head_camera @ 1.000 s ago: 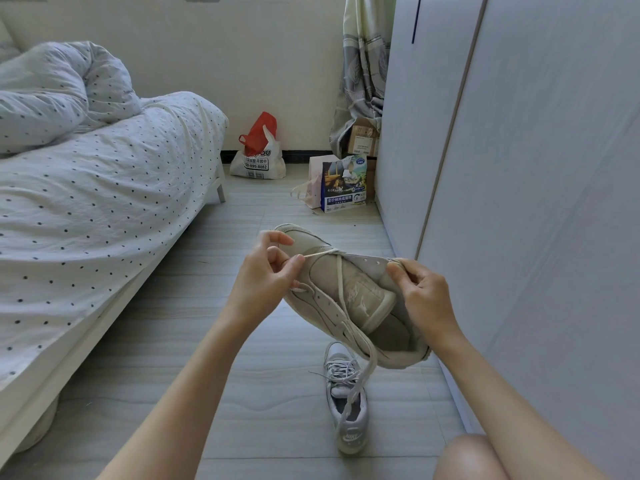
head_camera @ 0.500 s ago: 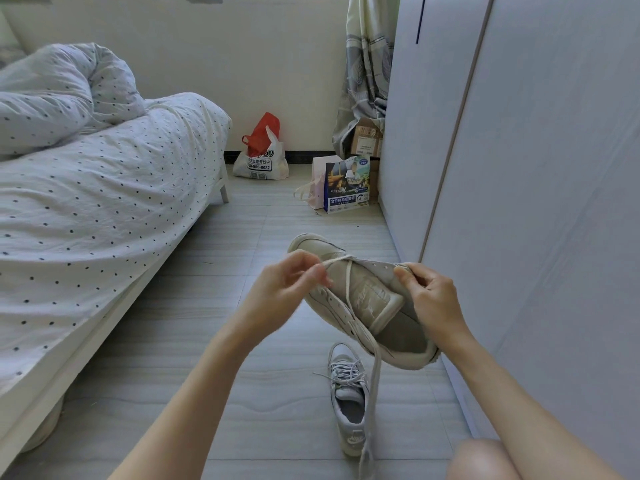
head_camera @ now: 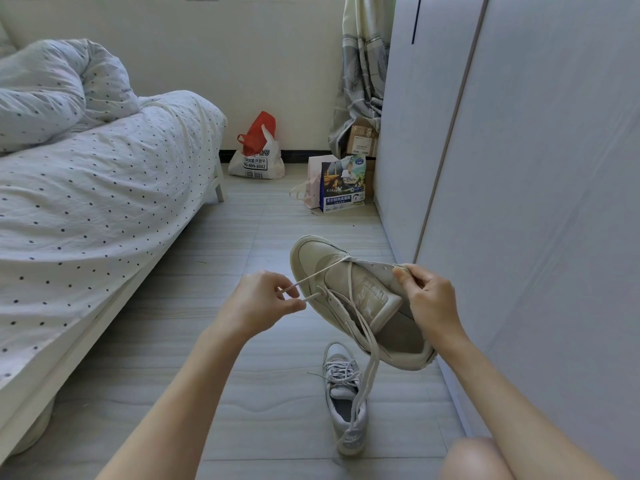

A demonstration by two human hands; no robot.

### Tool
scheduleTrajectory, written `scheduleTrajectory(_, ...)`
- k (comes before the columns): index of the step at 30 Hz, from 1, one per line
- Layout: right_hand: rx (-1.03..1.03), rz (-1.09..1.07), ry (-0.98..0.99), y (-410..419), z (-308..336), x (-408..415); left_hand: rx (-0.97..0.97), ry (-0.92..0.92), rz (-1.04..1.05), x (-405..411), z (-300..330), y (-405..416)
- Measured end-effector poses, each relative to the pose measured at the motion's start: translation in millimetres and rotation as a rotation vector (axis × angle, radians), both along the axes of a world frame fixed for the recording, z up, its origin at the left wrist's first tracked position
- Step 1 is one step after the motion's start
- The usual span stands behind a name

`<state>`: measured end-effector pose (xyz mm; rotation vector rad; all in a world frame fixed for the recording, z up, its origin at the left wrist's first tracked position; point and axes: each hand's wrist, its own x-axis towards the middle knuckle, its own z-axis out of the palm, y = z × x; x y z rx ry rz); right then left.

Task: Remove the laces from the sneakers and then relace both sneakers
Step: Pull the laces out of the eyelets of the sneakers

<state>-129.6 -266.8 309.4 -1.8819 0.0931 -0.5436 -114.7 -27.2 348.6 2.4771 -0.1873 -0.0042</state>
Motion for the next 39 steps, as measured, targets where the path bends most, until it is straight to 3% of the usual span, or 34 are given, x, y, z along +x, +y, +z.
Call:
scheduleTrajectory(4, -0.012, 0.03, -0.019, 0, 0, 0, 0.11, 0.024, 0.023, -2, 2, 0)
scheduleTrajectory(6, -0.007, 0.027, -0.015, -1, 0, 1, 0.013, -0.008, -0.007, -2, 6, 0)
scheduleTrajectory(9, -0.013, -0.009, 0.004, -6, -4, 3, -0.313, -0.012, -0.091, -7, 18, 2)
scheduleTrajectory(13, -0.037, -0.103, 0.065, -11, -10, 6, -1.115, 0.097, -0.204, -17, 35, 6)
scheduleTrajectory(14, -0.043, -0.134, 0.084, -12, -11, 7, -1.222, 0.091, -0.205, -18, 37, 8)
scheduleTrajectory(16, -0.06, -0.205, 0.131, -16, -14, 8, -1.111, 0.015, -0.131, -19, 37, 11)
scheduleTrajectory(20, -0.094, -0.332, 0.209, -24, -20, 8, -0.341, -0.068, 0.011, -8, 19, 14)
scheduleTrajectory(27, -0.118, -0.26, 0.142, -21, -11, 4, 0.333, 0.373, -0.185, -2, -10, 11)
scheduleTrajectory(29, -0.094, -0.185, 0.097, -17, -6, 1, 0.389, 0.452, -0.257, -3, -15, 7)
scheduleTrajectory(32, -0.078, -0.107, 0.021, -10, 3, -3, 0.335, 0.276, -0.249, -2, -16, -1)
scheduleTrajectory(36, -0.017, -0.046, -0.078, 2, 16, -10, 0.016, -0.071, -0.018, -2, -11, -7)
scheduleTrajectory(39, 0.014, 0.023, -0.139, 10, 24, -14, -0.167, -0.088, 0.012, -3, -8, -13)
